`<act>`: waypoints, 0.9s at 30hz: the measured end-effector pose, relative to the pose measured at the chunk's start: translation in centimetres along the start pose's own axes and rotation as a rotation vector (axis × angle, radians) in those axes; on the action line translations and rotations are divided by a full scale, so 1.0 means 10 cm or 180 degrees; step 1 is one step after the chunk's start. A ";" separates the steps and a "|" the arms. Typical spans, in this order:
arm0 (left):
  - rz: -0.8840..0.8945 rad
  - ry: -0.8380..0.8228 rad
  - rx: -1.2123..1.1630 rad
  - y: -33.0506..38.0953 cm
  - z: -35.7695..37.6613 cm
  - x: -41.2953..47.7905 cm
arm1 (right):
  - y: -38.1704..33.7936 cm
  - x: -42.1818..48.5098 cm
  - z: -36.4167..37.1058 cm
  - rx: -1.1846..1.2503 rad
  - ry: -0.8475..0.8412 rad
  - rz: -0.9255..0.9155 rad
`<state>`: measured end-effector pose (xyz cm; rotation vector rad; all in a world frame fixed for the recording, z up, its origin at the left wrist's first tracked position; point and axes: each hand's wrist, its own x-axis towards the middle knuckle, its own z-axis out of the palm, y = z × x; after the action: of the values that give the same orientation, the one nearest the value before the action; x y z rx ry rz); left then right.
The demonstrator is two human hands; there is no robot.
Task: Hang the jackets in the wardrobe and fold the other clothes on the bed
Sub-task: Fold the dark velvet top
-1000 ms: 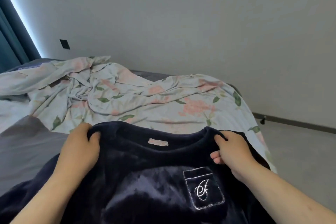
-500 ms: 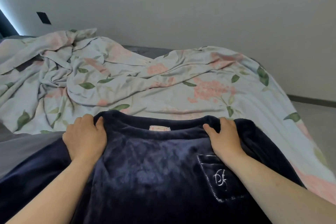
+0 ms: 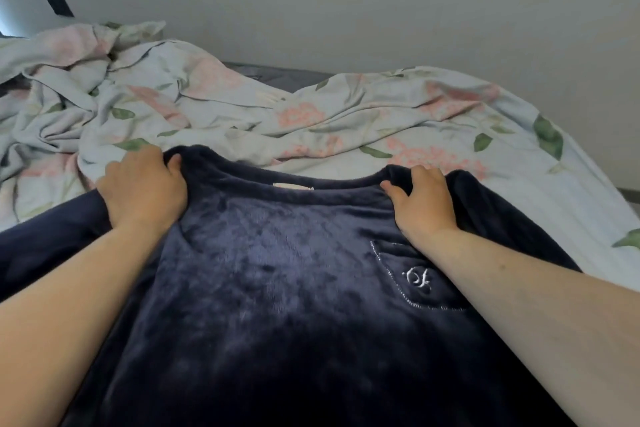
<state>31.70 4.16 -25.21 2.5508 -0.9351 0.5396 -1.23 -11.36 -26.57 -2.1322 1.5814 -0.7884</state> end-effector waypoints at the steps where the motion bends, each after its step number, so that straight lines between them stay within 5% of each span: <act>1: -0.0014 -0.0016 -0.0010 0.03 0.04 0.05 | 0.00 0.06 0.03 -0.0042 0.0033 0.0014; 10: -0.0073 0.0096 -0.0069 0.09 0.29 0.27 | -0.02 0.50 0.21 -0.0563 0.0258 0.0183; 15: -0.0127 0.0021 -0.0036 0.16 0.20 0.23 | -0.15 0.33 0.07 0.0050 -0.0029 0.0387; 21: -0.0142 -0.0070 -0.0017 0.19 0.12 0.20 | -0.31 -1.03 -0.60 0.0158 -0.1568 -0.0563; 24: -0.0176 -0.0058 0.0001 0.19 0.13 0.19 | -0.23 -1.66 -0.70 -0.0853 -0.1305 -0.1395; 27: -0.0250 -0.0053 -0.0071 0.21 0.10 0.18 | -0.19 -1.80 -0.63 -0.1294 -0.1086 -0.1427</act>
<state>31.84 1.24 -24.78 2.5635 -0.8379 0.4830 -7.63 6.56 -24.40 -2.7872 1.1722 -0.1986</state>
